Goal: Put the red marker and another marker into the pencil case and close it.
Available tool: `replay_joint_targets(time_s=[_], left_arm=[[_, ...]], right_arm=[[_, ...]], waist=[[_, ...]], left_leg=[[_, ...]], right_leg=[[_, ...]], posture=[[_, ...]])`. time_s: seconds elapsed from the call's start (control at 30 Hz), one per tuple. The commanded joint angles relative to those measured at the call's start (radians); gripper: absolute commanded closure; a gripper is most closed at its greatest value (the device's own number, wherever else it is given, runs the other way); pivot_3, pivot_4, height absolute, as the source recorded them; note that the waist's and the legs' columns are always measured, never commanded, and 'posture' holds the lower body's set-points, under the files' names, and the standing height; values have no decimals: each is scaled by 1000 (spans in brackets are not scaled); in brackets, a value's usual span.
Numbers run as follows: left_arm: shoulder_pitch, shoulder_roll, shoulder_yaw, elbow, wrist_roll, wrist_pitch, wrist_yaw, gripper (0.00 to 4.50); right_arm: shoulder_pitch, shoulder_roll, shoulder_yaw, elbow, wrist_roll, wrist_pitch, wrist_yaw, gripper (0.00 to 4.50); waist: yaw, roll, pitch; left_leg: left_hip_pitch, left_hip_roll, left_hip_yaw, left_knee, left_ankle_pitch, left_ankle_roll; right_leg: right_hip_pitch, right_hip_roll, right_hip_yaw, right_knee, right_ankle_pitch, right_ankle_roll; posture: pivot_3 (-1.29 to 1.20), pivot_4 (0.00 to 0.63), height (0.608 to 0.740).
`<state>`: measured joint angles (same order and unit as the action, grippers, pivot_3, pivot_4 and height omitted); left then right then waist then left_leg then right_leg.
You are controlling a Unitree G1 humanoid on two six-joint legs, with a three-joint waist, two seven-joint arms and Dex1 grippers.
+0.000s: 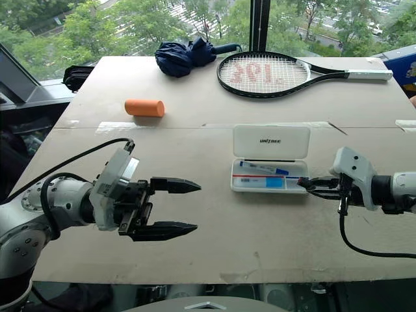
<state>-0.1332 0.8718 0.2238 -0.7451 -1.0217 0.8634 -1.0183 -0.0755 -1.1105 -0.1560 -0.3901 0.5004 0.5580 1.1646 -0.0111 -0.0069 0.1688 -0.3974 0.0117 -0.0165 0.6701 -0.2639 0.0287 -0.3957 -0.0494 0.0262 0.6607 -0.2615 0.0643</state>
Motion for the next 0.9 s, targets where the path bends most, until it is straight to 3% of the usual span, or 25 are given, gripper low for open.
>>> replay_joint_targets(time_s=[0.03,0.33,0.53,0.67,0.7,0.83,0.9], left_arm=[[-8,11,23,-53,-78,-3,55,583],[75,66,111,-147,-226,-17,175,583],[115,90,144,-183,-272,-38,235,583],[143,101,150,-204,-290,-52,267,583],[151,103,151,-210,-292,-56,276,583],[173,108,155,-224,-294,-71,308,583],[163,102,116,-170,-230,-86,270,583]], right_arm=[[-101,-1,127,117,-122,-135,63,4469],[-257,41,278,321,-232,-198,137,4469],[-272,50,231,337,-197,-182,153,1896],[-310,48,140,351,-80,7,129,1896],[-345,58,122,379,-67,77,90,2546],[-508,95,109,519,-95,256,-64,4253],[-647,168,134,652,-159,327,-204,4387]], waist=[[4,-1,1],[3,-1,1],[3,-1,1],[3,-1,2],[2,-1,2],[-1,-1,1],[-5,-1,1]], left_leg=[[0,0,0,0,0,0],[-1,-2,0,0,0,0],[-1,-2,0,0,0,0],[-1,-2,0,0,0,0],[-1,-2,0,0,0,0],[0,-2,1,0,0,0],[0,-2,1,0,0,0]], right_leg=[[0,-1,0,0,0,0],[-1,-4,-1,0,0,0],[-1,-4,-1,0,0,0],[-1,-4,-1,0,0,0],[-1,-4,-1,0,0,0],[-1,-4,0,1,0,-1],[-1,-4,0,1,0,-1]], posture=[[0,150,732],[0,150,732],[0,150,732],[0,150,732],[0,150,732],[0,150,732],[0,150,732]])
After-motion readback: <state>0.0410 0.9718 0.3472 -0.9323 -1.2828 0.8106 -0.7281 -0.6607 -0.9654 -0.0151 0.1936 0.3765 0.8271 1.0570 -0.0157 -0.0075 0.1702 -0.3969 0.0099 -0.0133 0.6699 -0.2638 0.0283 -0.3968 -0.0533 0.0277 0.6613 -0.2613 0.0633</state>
